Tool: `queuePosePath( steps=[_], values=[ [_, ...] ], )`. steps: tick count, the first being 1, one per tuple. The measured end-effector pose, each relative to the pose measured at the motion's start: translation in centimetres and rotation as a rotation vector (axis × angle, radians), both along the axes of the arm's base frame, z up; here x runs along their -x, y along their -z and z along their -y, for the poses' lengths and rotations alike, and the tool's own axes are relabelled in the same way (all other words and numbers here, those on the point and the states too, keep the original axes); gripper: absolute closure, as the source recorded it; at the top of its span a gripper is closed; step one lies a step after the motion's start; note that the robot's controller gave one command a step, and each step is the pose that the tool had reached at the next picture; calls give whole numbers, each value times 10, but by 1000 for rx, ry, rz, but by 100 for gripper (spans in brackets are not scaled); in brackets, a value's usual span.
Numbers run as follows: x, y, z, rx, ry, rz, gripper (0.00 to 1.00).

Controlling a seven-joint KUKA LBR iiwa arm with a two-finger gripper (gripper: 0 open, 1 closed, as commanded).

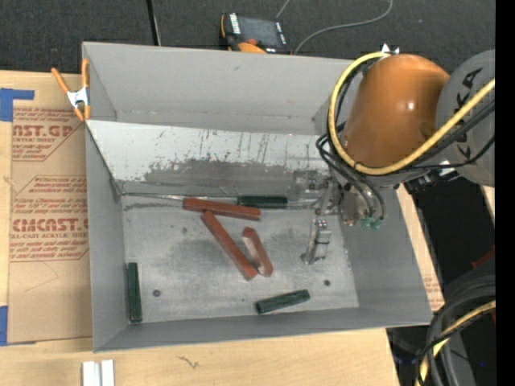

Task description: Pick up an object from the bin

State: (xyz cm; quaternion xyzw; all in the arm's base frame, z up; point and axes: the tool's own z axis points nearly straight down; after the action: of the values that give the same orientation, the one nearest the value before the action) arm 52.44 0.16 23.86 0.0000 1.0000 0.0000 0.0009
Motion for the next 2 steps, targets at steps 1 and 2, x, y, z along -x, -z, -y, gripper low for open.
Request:
queuePosePath(
  steps=[1, 2],
  values=[
    [45, 98, -40, -1, -114, -11, 0],
    [6, 170, -76, -2, 24, 1, 0]
  ],
)
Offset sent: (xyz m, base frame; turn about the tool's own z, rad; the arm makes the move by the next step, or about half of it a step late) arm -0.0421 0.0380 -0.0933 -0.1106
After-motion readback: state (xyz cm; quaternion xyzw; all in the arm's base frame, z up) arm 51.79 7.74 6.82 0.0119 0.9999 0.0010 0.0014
